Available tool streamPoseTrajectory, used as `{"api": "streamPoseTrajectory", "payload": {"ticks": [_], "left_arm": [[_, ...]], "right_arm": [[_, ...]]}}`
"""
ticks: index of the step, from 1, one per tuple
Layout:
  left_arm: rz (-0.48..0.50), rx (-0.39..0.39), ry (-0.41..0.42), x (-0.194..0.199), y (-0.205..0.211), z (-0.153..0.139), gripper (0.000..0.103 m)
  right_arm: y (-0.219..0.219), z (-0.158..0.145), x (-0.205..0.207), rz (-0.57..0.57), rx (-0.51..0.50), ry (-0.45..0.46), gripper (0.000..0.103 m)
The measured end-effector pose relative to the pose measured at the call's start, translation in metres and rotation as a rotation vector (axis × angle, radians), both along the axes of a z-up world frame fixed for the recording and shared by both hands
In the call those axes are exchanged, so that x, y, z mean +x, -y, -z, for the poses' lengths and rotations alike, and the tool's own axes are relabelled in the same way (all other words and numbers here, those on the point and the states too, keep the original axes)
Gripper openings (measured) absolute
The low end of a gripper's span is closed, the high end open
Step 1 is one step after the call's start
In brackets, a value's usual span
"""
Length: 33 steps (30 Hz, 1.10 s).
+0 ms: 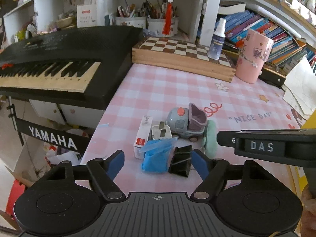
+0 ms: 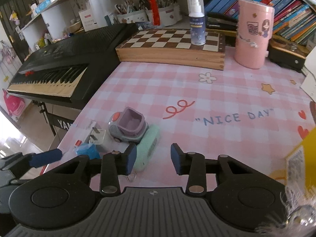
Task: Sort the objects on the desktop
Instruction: 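Approach the toy car and small items with both tools, then grasp the blue bag with the left tool while the right tool grasps the mint-green item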
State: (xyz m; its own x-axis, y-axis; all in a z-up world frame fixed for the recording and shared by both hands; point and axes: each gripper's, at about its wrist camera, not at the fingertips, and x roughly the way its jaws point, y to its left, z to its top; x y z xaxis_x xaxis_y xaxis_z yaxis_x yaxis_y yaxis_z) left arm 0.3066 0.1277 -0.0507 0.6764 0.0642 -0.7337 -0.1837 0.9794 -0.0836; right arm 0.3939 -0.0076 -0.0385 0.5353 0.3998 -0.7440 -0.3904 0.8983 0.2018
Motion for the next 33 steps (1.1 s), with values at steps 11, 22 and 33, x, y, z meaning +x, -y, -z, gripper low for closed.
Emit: {"api": "streamPoseTrajectory", "payload": {"ticks": [11,22,33], "left_arm": [[-0.006,-0.022,-0.042,0.016,-0.004,0.017,0.049],[0.024,-0.062,-0.035,0.001,-0.002,0.014,0.031],[0.067,-0.111,0.018,-0.032,0.003,-0.01,0.031]], "right_arm": [[-0.022,0.023,0.023,-0.041,-0.023,-0.059,0.031],[-0.019,0.026,0.015,-0.076,-0.083,-0.018,0.018],[0.012,-0.006,-0.023,-0.013,-0.042,0.021,0.018]]}}
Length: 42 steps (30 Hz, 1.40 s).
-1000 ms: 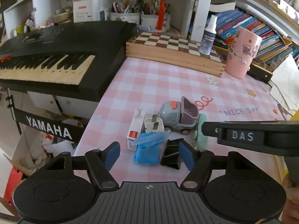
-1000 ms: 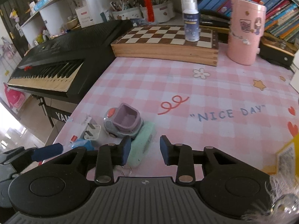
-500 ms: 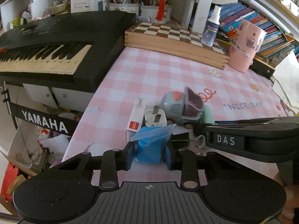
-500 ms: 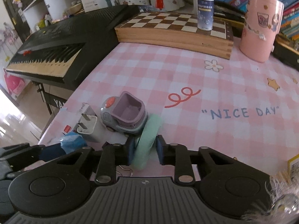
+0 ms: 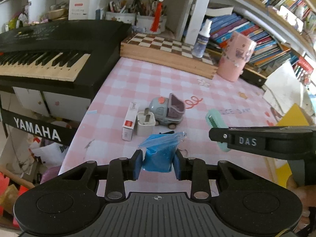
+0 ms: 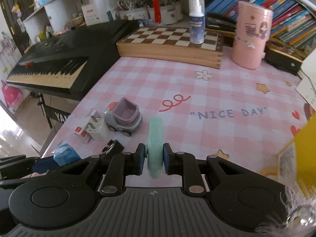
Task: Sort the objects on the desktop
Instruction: 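Grasp the blue bag with the left tool while the right tool grasps the mint-green item, then lift the blue bag and mint-green item and carry them toward the yellow box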
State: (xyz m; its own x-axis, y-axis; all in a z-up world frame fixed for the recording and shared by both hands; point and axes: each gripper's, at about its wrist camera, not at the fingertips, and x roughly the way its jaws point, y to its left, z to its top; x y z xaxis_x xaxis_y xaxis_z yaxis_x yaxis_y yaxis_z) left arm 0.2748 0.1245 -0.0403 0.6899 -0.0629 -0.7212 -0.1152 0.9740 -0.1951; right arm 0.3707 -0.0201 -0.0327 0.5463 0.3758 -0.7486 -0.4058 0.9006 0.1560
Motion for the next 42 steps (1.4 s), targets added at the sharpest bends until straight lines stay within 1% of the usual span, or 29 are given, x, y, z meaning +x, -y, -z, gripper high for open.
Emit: {"api": "streamPoseTrajectory", "payload": {"ticks": [5,11,19,22,33,37,42], "left_arm": [[0.024,-0.023,0.037,-0.024,0.0,-0.018,0.031],[0.04,-0.057,0.078,-0.053,0.002,-0.037,0.031],[0.094,-0.069,0.127,-0.09,0.007,-0.055,0.031],[0.097,-0.068,0.132,-0.106,0.008,-0.056,0.031],[0.119,-0.093,0.109,-0.163,0.003,-0.047,0.031],[0.132,-0.111,0.1,-0.181,0.002,-0.046,0.031],[0.166,-0.108,0.103,-0.2,0.008,-0.044,0.031]], "right_arm": [[0.016,-0.015,-0.03,0.018,0.028,0.006,0.018],[0.031,-0.031,-0.072,0.011,0.039,0.013,0.018],[0.038,-0.044,-0.118,0.042,0.066,0.048,0.018],[0.038,-0.045,-0.136,0.041,0.066,0.052,0.018],[0.034,-0.041,-0.201,0.057,0.061,0.04,0.018],[0.038,-0.041,-0.225,0.085,0.066,0.043,0.018],[0.043,-0.041,-0.249,0.116,0.072,0.049,0.018]]}}
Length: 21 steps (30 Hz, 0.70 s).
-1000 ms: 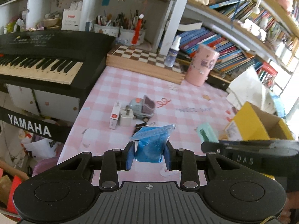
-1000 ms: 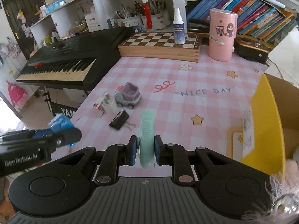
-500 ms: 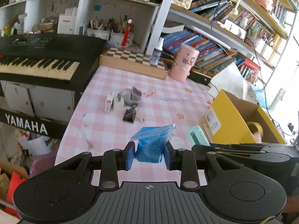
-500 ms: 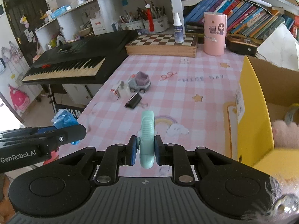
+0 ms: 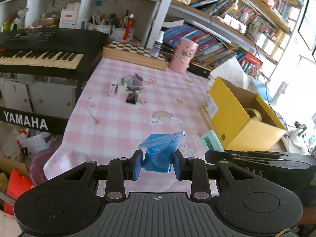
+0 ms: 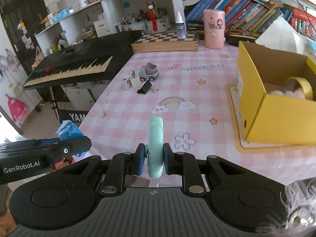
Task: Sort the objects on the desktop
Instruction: 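Lift the blue bag and mint-green item and carry them toward the yellow box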
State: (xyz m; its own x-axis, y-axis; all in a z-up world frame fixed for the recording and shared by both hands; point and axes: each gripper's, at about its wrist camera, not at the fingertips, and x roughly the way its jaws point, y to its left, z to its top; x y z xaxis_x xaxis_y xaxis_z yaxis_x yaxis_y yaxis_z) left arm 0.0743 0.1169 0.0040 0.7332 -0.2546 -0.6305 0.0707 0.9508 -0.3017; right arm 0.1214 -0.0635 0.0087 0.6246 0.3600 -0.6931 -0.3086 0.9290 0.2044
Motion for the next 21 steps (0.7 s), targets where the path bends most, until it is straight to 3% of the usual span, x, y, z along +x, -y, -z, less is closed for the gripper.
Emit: {"api": "streamPoseTrajectory", "payload": {"ticks": [11,21], "left_arm": [[0.133,-0.019,-0.048,-0.015,0.031,0.009,0.031],[0.362,-0.009,-0.071,-0.011,0.095,0.017,0.031]], "right_arm": [[0.04,0.005,-0.046,0.143,0.015,-0.019,0.018],[0.103,0.012,-0.083,0.364,0.028,-0.05,0.018]]}}
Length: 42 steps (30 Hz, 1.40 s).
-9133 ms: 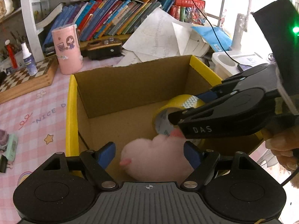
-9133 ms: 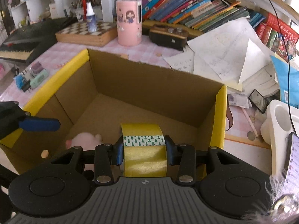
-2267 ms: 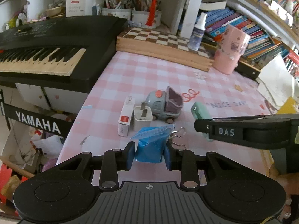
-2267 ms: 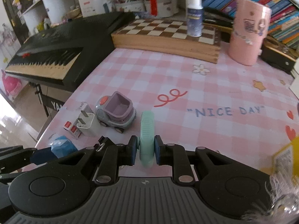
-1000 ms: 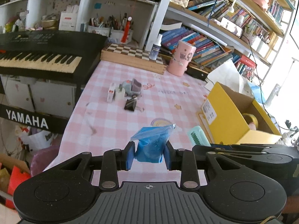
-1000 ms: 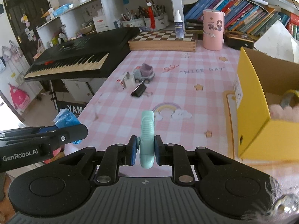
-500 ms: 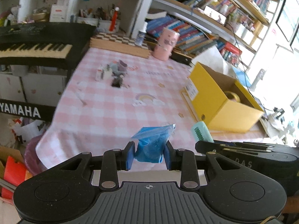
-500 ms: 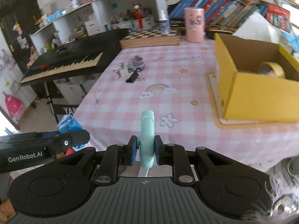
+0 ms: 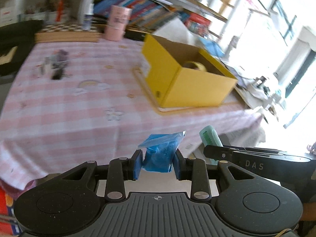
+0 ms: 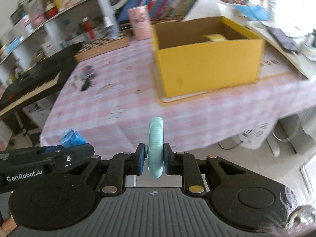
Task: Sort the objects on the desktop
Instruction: 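Lift the blue bag and mint-green item and carry them toward the yellow box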
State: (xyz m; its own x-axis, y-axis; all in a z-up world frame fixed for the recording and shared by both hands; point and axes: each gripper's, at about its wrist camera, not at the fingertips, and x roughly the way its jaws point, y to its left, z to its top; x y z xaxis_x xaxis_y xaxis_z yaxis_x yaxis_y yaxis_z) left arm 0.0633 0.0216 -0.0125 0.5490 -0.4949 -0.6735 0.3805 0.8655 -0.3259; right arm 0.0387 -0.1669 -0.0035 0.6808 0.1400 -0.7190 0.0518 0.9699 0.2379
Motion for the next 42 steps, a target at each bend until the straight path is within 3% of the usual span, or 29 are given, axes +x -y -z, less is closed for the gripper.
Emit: {"api": "streamPoseTrajectory", "payload": {"ticks": [8,18,23,33,42], "left_arm": [[0.092,0.019,-0.002,0.008,0.033,0.002,0.031],[0.093,0.028,0.008,0.032,0.056,-0.001,0.031],[0.085,0.042,0.052,0.047,0.074,-0.009,0.031],[0.12,0.051,0.195,0.077,0.133,-0.038,0.031],[0.059,0.071,0.238,0.115,0.173,-0.051,0.031]], "right_arm": [[0.031,0.004,-0.007,0.102,0.021,-0.01,0.018],[0.055,0.003,0.024,0.098,0.019,-0.022,0.018],[0.071,0.001,0.043,0.078,0.009,-0.016,0.018],[0.112,-0.031,0.069,0.041,-0.098,0.154,0.018],[0.161,-0.045,0.099,0.009,-0.1,0.193,0.018]]}}
